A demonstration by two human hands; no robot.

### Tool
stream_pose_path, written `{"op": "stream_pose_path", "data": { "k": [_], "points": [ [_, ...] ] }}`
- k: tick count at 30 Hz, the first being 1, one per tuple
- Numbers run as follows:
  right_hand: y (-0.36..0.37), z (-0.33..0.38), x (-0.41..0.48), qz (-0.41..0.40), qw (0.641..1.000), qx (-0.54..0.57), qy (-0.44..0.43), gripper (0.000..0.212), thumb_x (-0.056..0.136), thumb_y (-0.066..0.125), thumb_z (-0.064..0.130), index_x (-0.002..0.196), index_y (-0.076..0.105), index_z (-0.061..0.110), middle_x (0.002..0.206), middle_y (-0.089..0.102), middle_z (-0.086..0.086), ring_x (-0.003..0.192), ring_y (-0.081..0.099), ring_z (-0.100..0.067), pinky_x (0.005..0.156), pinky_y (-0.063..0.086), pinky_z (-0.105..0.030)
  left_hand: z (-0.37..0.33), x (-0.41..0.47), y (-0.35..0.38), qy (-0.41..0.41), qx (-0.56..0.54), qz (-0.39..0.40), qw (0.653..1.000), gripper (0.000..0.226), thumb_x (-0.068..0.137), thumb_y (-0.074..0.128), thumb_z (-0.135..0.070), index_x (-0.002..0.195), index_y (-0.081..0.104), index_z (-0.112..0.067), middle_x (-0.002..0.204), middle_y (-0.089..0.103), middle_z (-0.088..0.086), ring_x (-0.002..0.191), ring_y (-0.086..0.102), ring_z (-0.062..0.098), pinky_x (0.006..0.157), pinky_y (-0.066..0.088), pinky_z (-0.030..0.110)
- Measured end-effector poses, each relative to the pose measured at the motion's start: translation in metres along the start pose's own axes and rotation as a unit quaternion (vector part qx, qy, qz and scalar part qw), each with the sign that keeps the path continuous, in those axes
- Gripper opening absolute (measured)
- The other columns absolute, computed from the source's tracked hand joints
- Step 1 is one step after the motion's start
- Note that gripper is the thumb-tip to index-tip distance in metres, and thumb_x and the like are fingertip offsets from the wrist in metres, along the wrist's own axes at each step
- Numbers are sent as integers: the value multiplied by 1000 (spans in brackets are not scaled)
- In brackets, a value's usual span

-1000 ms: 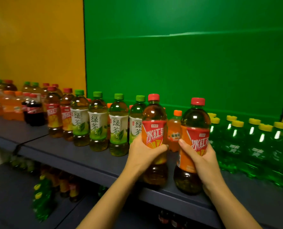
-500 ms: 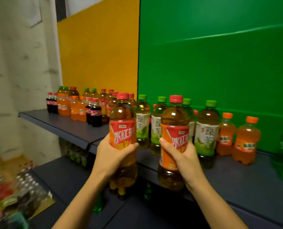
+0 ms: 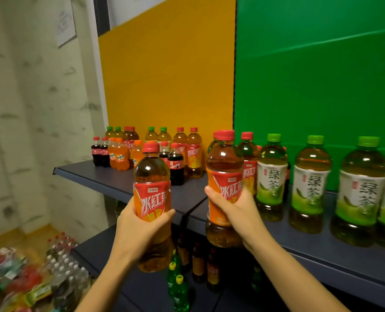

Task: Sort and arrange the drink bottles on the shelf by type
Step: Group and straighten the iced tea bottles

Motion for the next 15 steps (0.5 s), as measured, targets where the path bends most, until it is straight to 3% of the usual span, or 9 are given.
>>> {"op": "stream_pose_path", "data": {
  "k": [7,12,15],
  "points": [
    [63,-29,64,-11,999,-32,-39,47,73,74,31,110,45,36,104,60,14,94,58,1,74,43,-11,35,72,-18,32,16,2,999,42,62,81,-28,91,50,-34,91,64,-6,85,62,9,71,51,25],
    [89,-55,122,-43,997,-62,-19,63,71,75,37,124,45,22,113,61,2,102,60,-12,89,50,-31,53,136,-7,53,15,46,997,46,62,82,-27,92,49,-38,94,63,-12,87,61,4,74,50,24],
    [91,-61,143,-50,995,-84,-3,63,72,74,36,123,42,20,111,59,2,102,58,-13,88,49,-30,62,157,6,61,9,69,996,48,63,82,-25,94,48,-40,95,63,-14,88,60,2,74,49,20]
  ]
}}
Point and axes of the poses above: each hand's wrist, its own x-axis towards the middle knuckle, its own y-axis out of the palm, z = x × y, the point moved 7 cm from there along x, towards the middle knuckle
